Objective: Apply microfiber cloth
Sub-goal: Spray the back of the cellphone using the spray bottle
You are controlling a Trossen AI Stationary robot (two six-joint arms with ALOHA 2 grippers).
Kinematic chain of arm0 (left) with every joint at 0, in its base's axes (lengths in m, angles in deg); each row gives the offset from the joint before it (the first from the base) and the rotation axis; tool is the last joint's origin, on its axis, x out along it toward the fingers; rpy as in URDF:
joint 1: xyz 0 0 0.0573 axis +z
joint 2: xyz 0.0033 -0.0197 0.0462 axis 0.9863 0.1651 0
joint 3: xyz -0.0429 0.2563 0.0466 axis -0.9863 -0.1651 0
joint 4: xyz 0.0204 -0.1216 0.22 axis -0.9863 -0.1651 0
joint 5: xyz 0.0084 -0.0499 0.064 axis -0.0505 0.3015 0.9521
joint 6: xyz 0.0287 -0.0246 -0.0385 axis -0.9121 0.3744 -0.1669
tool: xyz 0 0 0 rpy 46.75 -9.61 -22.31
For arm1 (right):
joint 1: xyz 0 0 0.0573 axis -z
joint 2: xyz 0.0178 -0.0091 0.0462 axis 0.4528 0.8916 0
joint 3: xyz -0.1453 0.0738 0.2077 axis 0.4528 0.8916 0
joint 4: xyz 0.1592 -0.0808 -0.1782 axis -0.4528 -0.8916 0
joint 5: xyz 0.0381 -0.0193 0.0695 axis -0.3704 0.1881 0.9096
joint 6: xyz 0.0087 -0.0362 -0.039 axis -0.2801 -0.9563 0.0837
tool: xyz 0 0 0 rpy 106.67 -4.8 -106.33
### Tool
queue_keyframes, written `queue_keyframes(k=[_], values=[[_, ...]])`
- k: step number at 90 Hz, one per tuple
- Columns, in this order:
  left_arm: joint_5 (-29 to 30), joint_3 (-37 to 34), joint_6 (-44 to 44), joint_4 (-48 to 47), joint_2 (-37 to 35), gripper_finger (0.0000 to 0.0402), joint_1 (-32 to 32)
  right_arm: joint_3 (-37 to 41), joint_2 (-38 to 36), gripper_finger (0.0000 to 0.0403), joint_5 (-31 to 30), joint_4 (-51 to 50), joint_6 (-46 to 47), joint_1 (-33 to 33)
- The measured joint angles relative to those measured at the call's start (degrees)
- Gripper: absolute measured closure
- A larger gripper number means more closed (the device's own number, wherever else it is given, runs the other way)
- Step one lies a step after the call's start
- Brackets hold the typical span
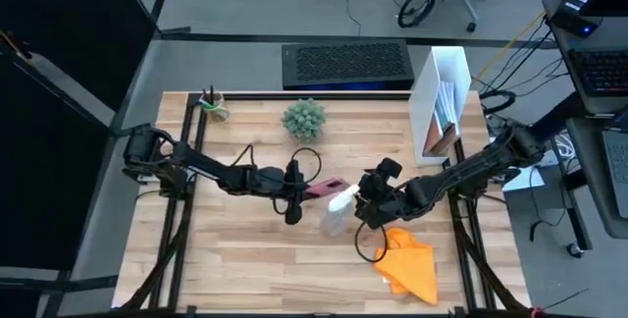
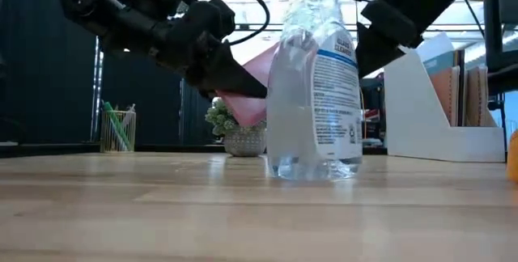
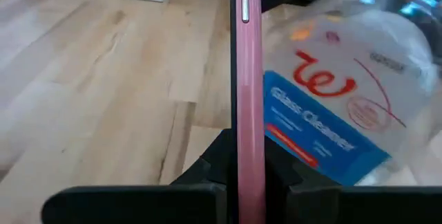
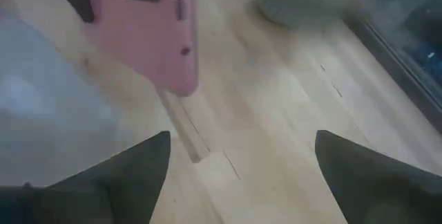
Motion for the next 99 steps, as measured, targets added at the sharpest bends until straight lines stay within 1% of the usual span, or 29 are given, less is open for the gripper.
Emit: queue_keyframes(k=[9, 17, 22, 32, 38, 46, 54, 62, 67, 76, 81, 90, 99], values=[[1.57, 0.00, 1.07, -1.50, 0.00, 0.0386, 0.00, -1.02, -0.72, 0.0064, 1.64, -3.09, 1.08, -0.24], [3.42, -0.02, 1.15, -3.67, -0.68, 0.0386, 0.02, -3.56, -2.00, 0.0064, 4.99, -8.90, 5.25, -1.57], [4.27, -0.02, 0.98, -3.36, -1.15, 0.0386, 0.14, -4.98, -2.74, 0.0064, 6.51, -11.49, 8.33, -3.18], [4.59, 0.01, 0.74, -3.49, -1.59, 0.0386, 0.33, -7.44, -3.64, 0.0064, 5.79, -11.35, 11.90, -7.84], [4.57, 0.01, -0.13, -3.34, -1.72, 0.0386, 0.33, -8.91, -3.69, 0.0064, 2.25, -9.75, 13.17, -10.95], [4.52, 0.00, -0.18, -3.37, -1.75, 0.0386, 0.33, -9.42, -3.36, 0.0064, -6.70, -5.11, 13.03, -14.93], [4.47, 0.00, -0.23, -3.04, -1.75, 0.0386, 0.33, -9.46, -2.06, 0.0064, -15.24, 0.53, 8.83, -17.32], [4.47, 0.00, -0.23, -2.65, -1.75, 0.0386, 0.46, -9.46, -0.10, 0.0064, -21.42, 5.32, 4.60, -17.86], [4.47, 0.00, -0.23, -2.78, -1.75, 0.0386, 0.60, -9.46, 1.39, 0.0064, -23.57, 8.53, 1.49, -17.75], [4.45, 0.00, -0.23, -2.48, -1.75, 0.0386, 0.61, -9.46, 3.94, 0.0064, -25.16, 15.54, -4.65, -16.66], [4.43, 0.00, -0.23, -2.21, -1.75, 0.0386, 0.61, -9.45, 4.99, 0.0064, -27.12, 19.74, -7.24, -16.07], [4.42, 0.02, -0.23, -2.03, -1.75, 0.0386, 0.61, -9.46, 6.34, 0.0064, -31.91, 25.76, -10.70, -15.97], [4.40, 0.54, -0.23, -2.07, -1.75, 0.0386, 0.61, -9.44, 7.92, 0.0064, -34.31, 28.56, -11.87, -15.57]])
